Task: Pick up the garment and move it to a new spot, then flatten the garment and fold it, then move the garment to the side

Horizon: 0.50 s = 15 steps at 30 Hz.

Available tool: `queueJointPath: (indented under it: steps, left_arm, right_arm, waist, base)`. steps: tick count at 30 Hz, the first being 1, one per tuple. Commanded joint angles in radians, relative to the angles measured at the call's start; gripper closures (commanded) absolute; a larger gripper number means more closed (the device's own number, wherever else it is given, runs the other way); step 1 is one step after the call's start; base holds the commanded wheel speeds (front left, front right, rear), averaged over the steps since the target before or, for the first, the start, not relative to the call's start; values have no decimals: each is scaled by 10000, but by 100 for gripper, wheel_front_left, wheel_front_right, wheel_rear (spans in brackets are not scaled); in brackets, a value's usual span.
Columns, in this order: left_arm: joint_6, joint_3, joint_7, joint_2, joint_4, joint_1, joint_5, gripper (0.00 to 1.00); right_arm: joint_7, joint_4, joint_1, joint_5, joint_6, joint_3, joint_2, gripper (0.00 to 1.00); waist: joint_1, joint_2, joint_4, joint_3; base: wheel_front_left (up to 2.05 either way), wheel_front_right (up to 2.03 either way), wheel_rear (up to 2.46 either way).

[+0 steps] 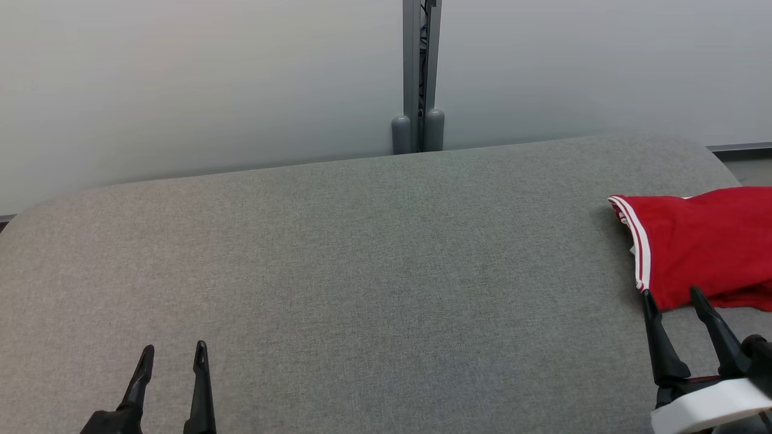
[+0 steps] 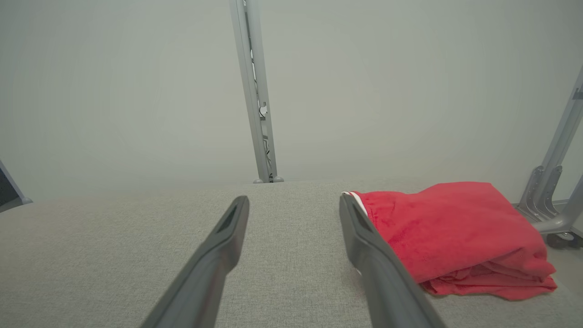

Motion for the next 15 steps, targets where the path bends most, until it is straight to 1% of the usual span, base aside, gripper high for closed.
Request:
queueJointPath:
  steps: [1, 2, 5, 15]
  left_arm:
    - [57, 6, -26, 30, -52, 57, 49, 0]
    - [13, -4, 2, 2, -7, 0, -1, 100]
    - [4, -96, 6, -138, 204, 15, -78, 100]
    - [-488, -201, -84, -399, 284, -199, -1769, 100]
  right_arm:
    - [-66, -37, 109, 46, 2, 10, -17, 0]
    - [0, -5, 0, 3, 0, 4, 1, 100]
    - [34, 247, 63, 64, 0, 6, 102, 100]
    - [889, 288, 26, 1968, 0, -667, 177, 100]
  waist:
    - [0, -1, 2, 5]
    - [0, -1, 3, 7]
    - [0, -1, 7, 11]
    - [0, -1, 93, 31]
  base:
    - [0, 0, 0]
    - [0, 0, 0]
    - [0, 0, 0]
    - [0, 0, 0]
